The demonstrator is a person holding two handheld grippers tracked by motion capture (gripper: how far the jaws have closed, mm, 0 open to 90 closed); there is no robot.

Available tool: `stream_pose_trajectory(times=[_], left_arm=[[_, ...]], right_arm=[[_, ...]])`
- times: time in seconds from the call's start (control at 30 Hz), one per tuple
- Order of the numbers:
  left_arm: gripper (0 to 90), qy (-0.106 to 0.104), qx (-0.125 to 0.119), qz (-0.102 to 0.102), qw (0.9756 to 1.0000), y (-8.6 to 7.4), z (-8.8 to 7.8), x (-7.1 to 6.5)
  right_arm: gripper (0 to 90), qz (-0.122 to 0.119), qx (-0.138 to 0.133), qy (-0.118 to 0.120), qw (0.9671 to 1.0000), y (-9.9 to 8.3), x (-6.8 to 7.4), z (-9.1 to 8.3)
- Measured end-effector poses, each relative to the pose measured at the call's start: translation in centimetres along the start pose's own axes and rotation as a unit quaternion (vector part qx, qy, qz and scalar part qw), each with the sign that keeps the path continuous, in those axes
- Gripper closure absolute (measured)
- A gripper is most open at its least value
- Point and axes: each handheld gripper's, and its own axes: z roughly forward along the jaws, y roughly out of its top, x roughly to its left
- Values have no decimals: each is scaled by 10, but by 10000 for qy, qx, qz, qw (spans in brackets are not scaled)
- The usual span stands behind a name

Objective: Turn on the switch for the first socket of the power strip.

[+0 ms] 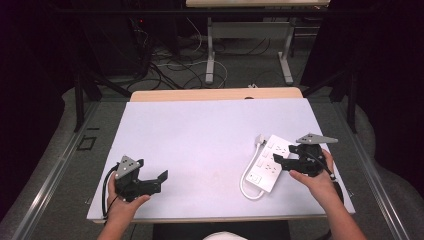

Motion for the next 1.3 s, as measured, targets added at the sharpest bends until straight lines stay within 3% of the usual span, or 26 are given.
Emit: stream_pose_trajectory(times=[0.37,0.8,1.3], left_arm=[[36,77,26,148,9999,0,0,-1],[35,110,104,95,9998,0,1,0],[35,92,153,-57,9998,-2,2,2]], right_arm=[[360,239,216,187,9993,8,-2,12],[404,315,404,252,9984,13,-6,29],[601,382,474,353,9975,10,0,39]])
